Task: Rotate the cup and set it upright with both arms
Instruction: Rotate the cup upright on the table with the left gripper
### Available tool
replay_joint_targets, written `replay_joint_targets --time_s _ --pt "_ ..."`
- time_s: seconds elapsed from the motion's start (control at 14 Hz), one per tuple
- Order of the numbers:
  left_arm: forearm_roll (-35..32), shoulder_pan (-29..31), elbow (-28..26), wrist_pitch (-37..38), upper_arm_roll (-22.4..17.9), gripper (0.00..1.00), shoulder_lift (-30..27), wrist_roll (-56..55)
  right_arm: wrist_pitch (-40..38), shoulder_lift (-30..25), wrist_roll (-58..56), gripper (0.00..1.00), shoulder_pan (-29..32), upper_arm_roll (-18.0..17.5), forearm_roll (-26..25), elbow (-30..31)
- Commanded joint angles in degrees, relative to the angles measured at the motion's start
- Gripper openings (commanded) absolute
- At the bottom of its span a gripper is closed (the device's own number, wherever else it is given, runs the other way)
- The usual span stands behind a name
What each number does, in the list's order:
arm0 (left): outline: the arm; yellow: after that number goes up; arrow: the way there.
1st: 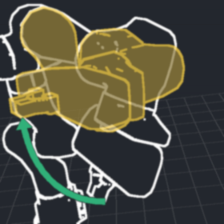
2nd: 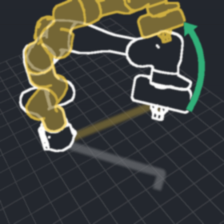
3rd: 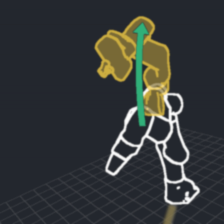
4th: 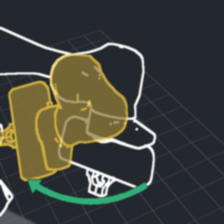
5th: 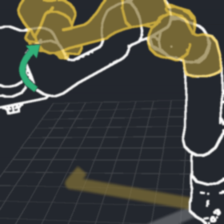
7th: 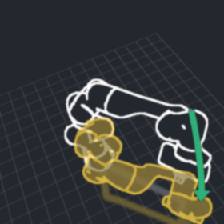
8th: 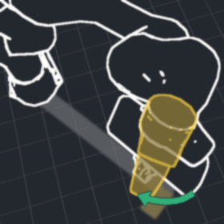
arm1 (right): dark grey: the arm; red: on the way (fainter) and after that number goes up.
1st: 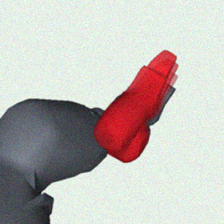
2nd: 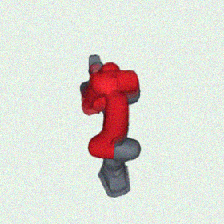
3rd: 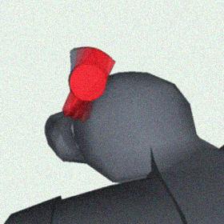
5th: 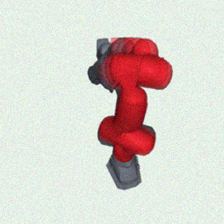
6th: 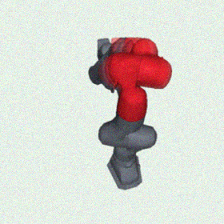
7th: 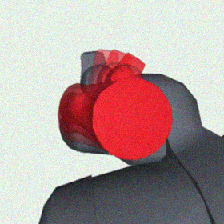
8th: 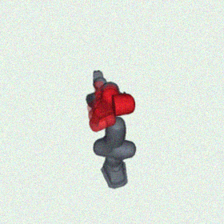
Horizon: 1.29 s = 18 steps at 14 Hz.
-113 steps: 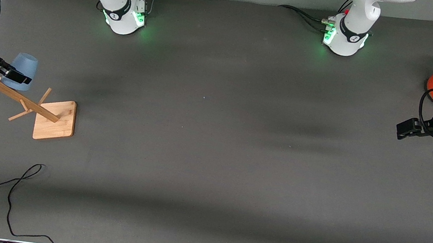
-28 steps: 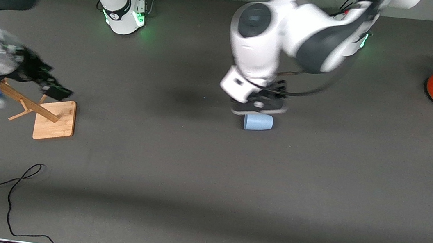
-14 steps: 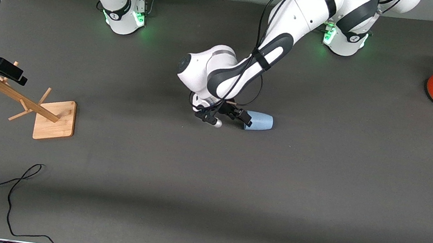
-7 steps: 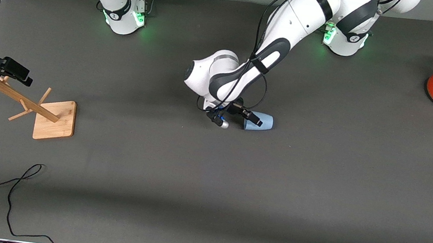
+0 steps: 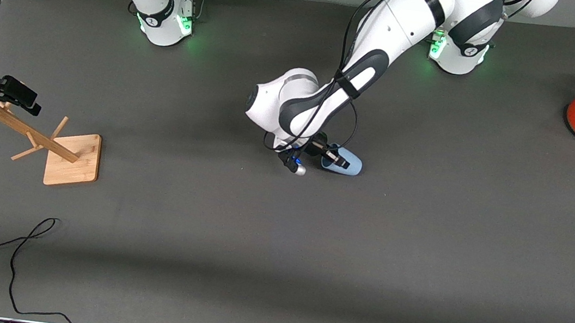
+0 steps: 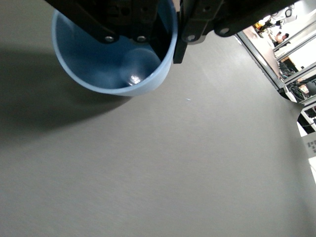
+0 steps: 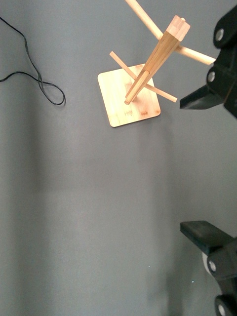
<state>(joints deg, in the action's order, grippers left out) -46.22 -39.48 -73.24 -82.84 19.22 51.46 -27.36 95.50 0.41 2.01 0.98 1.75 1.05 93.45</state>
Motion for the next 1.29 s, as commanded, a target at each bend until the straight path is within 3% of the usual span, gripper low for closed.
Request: replay_joint_targets --time_s 0.0,0.14,0.29,0.43,0.57,0.93,1.21 --pt "1.74 2.47 7.73 4.78 -0.86 0.0 -2.59 1.96 -0.22 -0.5 -1.49 1.0 -0.72 0.72 -0.61 -0.11" --pt "8.47 5.72 15.02 5.85 -0.94 0.0 -4.26 0.91 -0.31 -0.5 -1.49 1.0 -0.72 0.72 -0.61 -0.02" --pt "19.88 11.33 18.83 4.54 -0.86 0.0 -7.15 -6.69 -0.31 -0.5 -1.49 1.0 -0.72 0.72 -0.61 -0.11" --pt "31.92 16.7 18.05 -1.93 -1.12 0.0 -12.14 -13.57 -0.31 -0.5 -1.49 1.0 -0.63 0.72 -0.61 -0.11" --pt "38.11 20.75 13.15 -6.61 -1.12 0.0 -16.02 -20.42 -0.31 -0.41 -2.27 1.0 -0.55 0.8 -0.61 -0.11" --pt "37.52 19.98 -10.92 -30.05 -1.21 0.0 -24.83 -38.07 -0.31 -0.41 -3.15 1.0 -0.63 0.89 -0.53 -0.02" --pt "32.0 16.64 -12.62 -36.14 -1.21 0.0 -19.14 -52.5 -1.36 -0.85 -5.97 1.0 -0.72 0.89 -0.61 0.24"
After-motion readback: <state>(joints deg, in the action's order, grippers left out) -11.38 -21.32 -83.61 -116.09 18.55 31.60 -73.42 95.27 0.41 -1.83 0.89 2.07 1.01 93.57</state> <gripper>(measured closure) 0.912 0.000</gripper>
